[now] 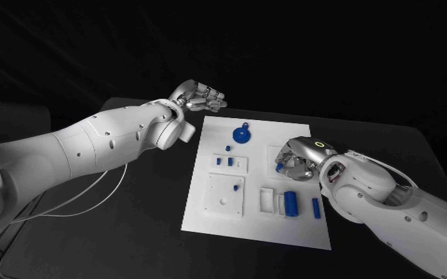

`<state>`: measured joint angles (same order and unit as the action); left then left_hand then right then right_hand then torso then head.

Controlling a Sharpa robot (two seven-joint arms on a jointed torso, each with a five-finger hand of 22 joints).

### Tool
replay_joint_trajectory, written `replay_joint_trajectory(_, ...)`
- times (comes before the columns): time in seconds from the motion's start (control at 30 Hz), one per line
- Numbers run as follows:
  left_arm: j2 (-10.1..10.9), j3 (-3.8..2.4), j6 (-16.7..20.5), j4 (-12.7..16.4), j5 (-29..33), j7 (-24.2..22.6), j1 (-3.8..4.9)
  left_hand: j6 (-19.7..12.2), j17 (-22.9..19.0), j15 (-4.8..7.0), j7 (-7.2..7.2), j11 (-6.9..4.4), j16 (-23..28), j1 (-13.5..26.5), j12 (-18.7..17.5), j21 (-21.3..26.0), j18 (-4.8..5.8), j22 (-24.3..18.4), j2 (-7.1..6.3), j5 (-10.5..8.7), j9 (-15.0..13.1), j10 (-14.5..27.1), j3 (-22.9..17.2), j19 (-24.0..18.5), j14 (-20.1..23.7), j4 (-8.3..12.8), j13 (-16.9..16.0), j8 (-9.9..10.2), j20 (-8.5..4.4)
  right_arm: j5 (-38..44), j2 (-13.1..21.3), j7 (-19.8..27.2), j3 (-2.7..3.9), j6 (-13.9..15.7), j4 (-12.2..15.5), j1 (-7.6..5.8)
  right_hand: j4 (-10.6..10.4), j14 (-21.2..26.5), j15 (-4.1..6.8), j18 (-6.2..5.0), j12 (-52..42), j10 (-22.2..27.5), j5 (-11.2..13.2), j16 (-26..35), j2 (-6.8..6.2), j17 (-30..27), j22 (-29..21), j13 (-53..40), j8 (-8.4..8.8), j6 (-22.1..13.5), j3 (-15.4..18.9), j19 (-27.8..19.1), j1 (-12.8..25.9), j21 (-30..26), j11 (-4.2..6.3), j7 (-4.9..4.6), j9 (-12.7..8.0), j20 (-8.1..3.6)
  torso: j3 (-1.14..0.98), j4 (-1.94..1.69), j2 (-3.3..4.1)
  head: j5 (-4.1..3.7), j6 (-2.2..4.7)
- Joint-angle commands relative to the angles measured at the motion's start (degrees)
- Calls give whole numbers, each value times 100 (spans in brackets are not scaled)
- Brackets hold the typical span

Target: Assemble the parts on the task board

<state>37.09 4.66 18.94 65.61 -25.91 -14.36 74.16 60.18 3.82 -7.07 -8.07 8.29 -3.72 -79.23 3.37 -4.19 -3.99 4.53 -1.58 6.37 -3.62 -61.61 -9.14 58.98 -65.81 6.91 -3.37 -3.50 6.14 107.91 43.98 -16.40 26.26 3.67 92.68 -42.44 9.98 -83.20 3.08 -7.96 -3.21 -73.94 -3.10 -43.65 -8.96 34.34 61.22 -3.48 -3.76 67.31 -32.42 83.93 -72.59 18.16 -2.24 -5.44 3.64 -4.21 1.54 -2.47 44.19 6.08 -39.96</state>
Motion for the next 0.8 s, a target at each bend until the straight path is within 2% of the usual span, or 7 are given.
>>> replay_joint_trajectory(0.03, -7, -5, -94, 2, 86, -60, 1, -12, 0, -9, -9, -4, 20, -14, -1, -24, 77, -9, 56, 11, 6, 34, 30, -11, 22, 6, 5, -6, 23, 61, -24, 9, -16, -60, -14, 9, -14, -11, 24, 57, -22, -33, 36, 2, 54, 12, -8, -3, 15, 45, 99, 160, -17, -23, 1, 6, 6, -41, 2, 1, 0, -4, -6)
replay_joint_trajectory(0.23, -12, -5, -105, -2, 104, -60, 1, -13, 0, -9, -11, -4, 19, -22, -1, -24, 76, -9, 63, 24, 6, 36, 23, -12, 22, 14, 5, -6, 23, 89, -57, -33, -44, -40, -48, 9, -44, -13, 19, 63, -20, -9, 36, 16, 41, 22, -14, -1, 19, 23, 184, 172, 14, -50, -9, 1, 4, -43, 1, 0, 2, -13, -12)
replay_joint_trajectory(0.43, -13, -6, -105, -5, 108, -58, 1, -13, 0, -9, -11, -4, 19, -22, -1, -24, 76, -9, 63, 24, 6, 36, 23, -12, 22, 14, 5, -6, 23, 112, -87, -66, -106, -31, -73, 9, -106, -18, -8, 50, -18, 118, 27, 32, -80, 18, -34, -1, 22, -71, 307, 175, 122, -84, -50, -13, 0, -17, 2, -3, 0, -15, -23)
replay_joint_trajectory(0.53, -12, -6, -104, -5, 109, -58, 1, -13, 0, -9, -11, -4, 19, -22, -1, -24, 76, -9, 63, 24, 6, 36, 23, -12, 22, 14, 5, -6, 23, 116, -98, -71, -123, -33, -80, 9, -143, -24, -17, 23, -22, 132, 22, 42, -83, 11, -55, -4, 17, -80, 348, 187, 90, -114, -54, -14, 3, 4, 2, -1, -1, -15, -22)
replay_joint_trajectory(0.7, -11, -6, -103, -5, 110, -59, 2, -13, 0, -9, -11, -4, 19, -22, -1, -24, 76, -9, 63, 24, 6, 36, 23, -12, 22, 14, 5, -6, 23, 136, -110, -77, -138, -10, -84, 9, -135, -25, 0, 21, -22, 59, 28, 39, -29, 14, -49, -4, 16, -5, 257, 198, 5, -118, -30, -1, 6, -5, 3, -2, -1, -15, -24)
replay_joint_trajectory(0.8, -9, -6, -102, -4, 111, -60, 2, -13, 0, -9, -11, -4, 19, -22, -1, -24, 76, -9, 63, 24, 6, 36, 23, -12, 22, 14, 5, -6, 23, 186, -115, -82, -141, 83, -79, 9, -72, -17, 48, 45, -47, -172, 33, 35, 108, 27, -20, -19, -23, 207, 64, 195, -129, -100, 56, 46, 30, -39, 3, -2, -1, -15, -24)
